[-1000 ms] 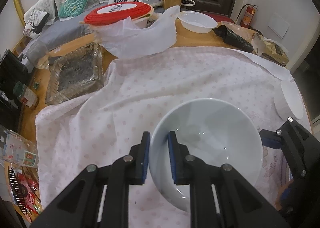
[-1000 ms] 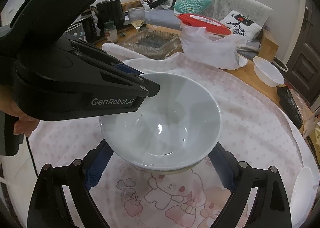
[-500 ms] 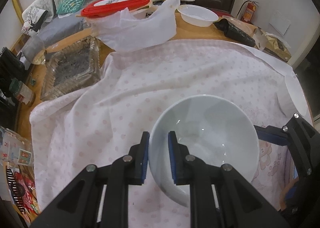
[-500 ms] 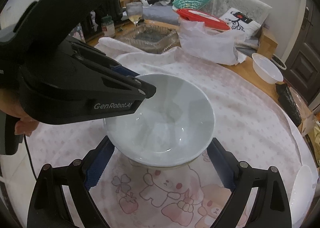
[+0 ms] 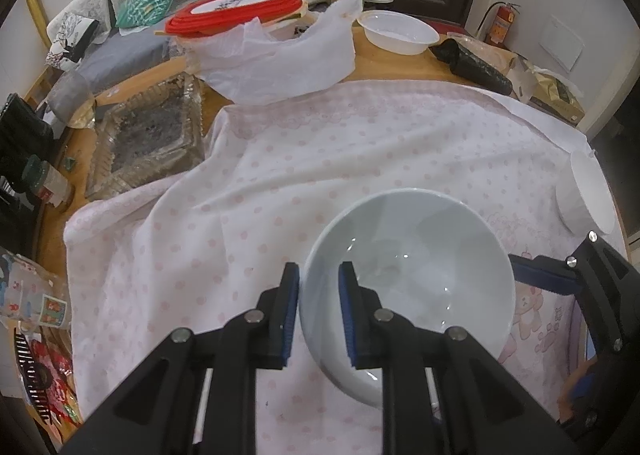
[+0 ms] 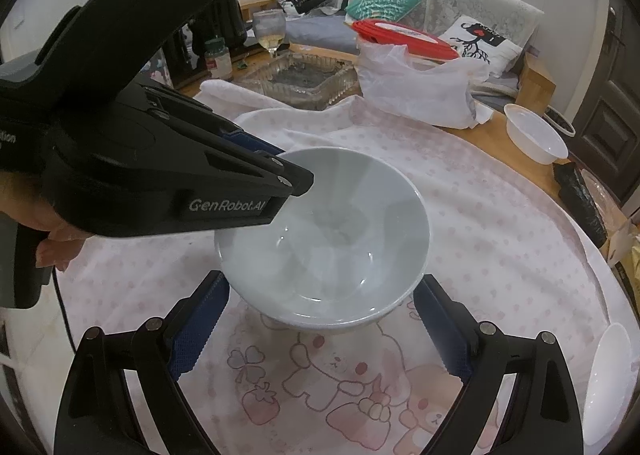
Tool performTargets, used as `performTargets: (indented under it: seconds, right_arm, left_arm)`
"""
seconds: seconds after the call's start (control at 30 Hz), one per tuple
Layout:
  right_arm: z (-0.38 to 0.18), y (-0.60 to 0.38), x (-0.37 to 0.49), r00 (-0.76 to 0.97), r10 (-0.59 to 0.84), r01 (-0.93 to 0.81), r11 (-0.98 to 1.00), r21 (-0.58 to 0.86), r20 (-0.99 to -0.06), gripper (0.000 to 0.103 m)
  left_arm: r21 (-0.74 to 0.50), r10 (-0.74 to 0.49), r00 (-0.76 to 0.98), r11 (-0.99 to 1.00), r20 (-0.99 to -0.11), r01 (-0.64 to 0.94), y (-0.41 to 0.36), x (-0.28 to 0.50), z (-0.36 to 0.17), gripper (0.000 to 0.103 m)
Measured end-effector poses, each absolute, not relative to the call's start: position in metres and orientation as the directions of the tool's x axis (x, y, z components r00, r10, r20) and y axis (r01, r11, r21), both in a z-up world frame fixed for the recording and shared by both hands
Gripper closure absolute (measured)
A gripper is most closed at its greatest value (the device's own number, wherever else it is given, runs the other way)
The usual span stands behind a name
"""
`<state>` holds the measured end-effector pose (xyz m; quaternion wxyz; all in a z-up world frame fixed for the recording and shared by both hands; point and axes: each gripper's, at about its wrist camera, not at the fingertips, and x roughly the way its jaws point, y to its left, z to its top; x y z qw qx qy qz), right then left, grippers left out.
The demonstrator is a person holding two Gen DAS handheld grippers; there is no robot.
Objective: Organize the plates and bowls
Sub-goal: 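Lower the white bowl into the cream bowl and open both grippers, then grasp another white bowl rim with both grippers and lift it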
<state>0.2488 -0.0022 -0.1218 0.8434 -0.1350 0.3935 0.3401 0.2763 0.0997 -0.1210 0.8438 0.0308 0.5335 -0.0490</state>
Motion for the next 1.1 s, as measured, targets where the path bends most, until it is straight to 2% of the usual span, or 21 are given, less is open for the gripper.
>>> performTargets:
  seconds: [0.17, 0.23, 0.27, 0.4, 0.47, 0.8, 0.87, 1.1]
  right_arm:
    - [-0.116, -0.009, 0.24, 0.485, 0.484, -0.695, 0.719, 0.015, -0.729, 0.006]
    - [-0.112, -0.015, 0.234, 0.513, 0.492, -0.697, 0.717, -0.007, -0.703, 0.001]
    - [-0.11, -0.02, 0.23, 0.542, 0.488, -0.688, 0.725, -0.027, -0.684, 0.001]
    - [-0.104, -0.044, 0.226, 0.586, 0.487, -0.66, 0.75, -0.033, -0.647, 0.001]
    - [-0.101, -0.062, 0.226, 0.607, 0.473, -0.634, 0.773, -0.03, -0.638, 0.001]
    - [-0.094, -0.169, 0.22, 0.676, 0.343, -0.479, 0.877, -0.036, -0.653, 0.001]
    - [-0.097, -0.19, 0.218, 0.681, 0.319, -0.455, 0.889, -0.039, -0.659, 0.001]
    - [-0.116, -0.255, 0.228, 0.667, 0.256, -0.377, 0.926, -0.021, -0.7, 0.001]
  left_arm:
    - [0.019, -0.024, 0.463, 0.996, -0.886, 0.088, 0.1, 0.274, -0.104, 0.064]
    - [0.017, -0.024, 0.475, 0.997, -0.879, 0.081, 0.099, 0.273, -0.097, 0.057]
    - [0.014, -0.026, 0.487, 0.997, -0.873, 0.079, 0.097, 0.271, -0.092, 0.052]
    - [0.007, -0.041, 0.527, 0.996, -0.849, 0.089, 0.086, 0.265, -0.074, 0.042]
    - [0.016, -0.043, 0.55, 0.994, -0.834, 0.104, 0.075, 0.262, -0.065, 0.033]
    - [0.042, -0.126, 0.597, 0.965, -0.792, 0.26, -0.022, 0.26, -0.041, 0.03]
    - [0.05, -0.141, 0.59, 0.954, -0.795, 0.296, -0.044, 0.262, -0.042, 0.023]
    - [0.028, -0.2, 0.547, 0.924, -0.813, 0.381, -0.111, 0.277, -0.059, 0.021]
